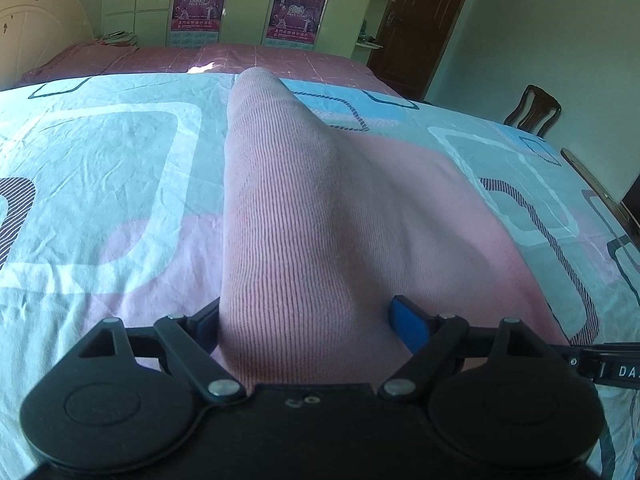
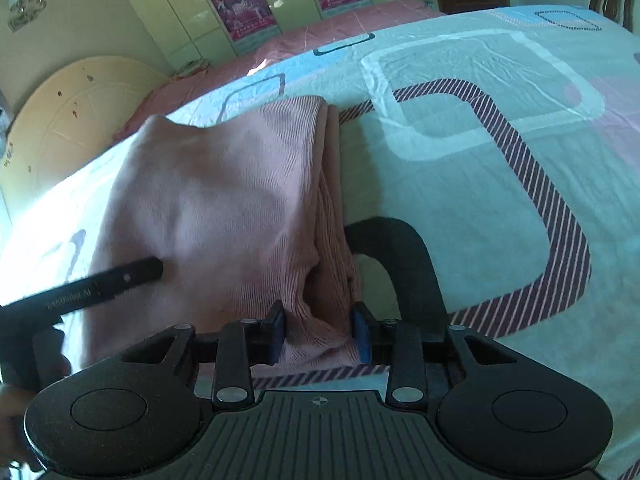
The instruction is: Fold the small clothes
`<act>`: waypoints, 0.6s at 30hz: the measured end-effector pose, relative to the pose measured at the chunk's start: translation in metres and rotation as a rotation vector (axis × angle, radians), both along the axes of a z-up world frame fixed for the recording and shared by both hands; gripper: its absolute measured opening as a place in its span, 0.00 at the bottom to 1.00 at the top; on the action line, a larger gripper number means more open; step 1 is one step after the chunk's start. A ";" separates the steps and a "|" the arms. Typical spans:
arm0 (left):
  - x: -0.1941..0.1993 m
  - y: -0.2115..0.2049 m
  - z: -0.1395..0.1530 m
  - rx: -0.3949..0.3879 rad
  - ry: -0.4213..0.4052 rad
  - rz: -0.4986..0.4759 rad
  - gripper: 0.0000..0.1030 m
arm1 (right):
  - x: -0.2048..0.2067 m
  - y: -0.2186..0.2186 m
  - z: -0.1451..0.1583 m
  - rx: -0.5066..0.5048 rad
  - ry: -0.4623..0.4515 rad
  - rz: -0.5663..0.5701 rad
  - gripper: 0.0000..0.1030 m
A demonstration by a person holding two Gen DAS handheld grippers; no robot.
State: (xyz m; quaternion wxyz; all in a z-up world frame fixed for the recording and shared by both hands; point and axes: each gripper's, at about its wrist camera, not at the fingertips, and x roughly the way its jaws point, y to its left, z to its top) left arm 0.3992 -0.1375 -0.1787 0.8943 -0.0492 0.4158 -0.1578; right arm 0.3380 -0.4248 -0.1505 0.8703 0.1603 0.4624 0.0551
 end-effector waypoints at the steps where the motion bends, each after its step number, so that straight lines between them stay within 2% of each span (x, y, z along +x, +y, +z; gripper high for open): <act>1: -0.001 0.001 -0.001 -0.004 0.006 0.003 0.82 | -0.004 -0.001 -0.001 -0.001 -0.005 -0.014 0.12; 5: -0.002 0.003 0.007 -0.025 0.044 0.005 0.80 | -0.010 -0.011 -0.001 0.041 0.011 -0.031 0.11; 7: 0.003 0.010 0.016 -0.063 0.068 0.018 0.79 | -0.009 -0.015 0.007 0.051 0.006 -0.006 0.13; 9: 0.008 0.019 0.028 -0.094 0.045 0.039 0.79 | -0.007 -0.015 0.023 0.031 -0.037 0.012 0.32; 10: 0.011 0.023 0.034 -0.108 0.025 0.048 0.79 | -0.005 -0.014 0.032 0.012 -0.076 0.014 0.58; 11: 0.015 0.025 0.040 -0.112 0.007 0.057 0.80 | -0.002 -0.012 0.037 -0.009 -0.108 0.017 0.72; 14: 0.037 0.029 0.048 -0.111 -0.022 0.090 0.78 | 0.023 -0.006 0.044 -0.049 -0.157 0.022 0.72; 18: 0.071 0.036 0.045 -0.137 -0.028 0.165 0.66 | 0.070 -0.003 0.036 -0.019 -0.162 -0.029 0.71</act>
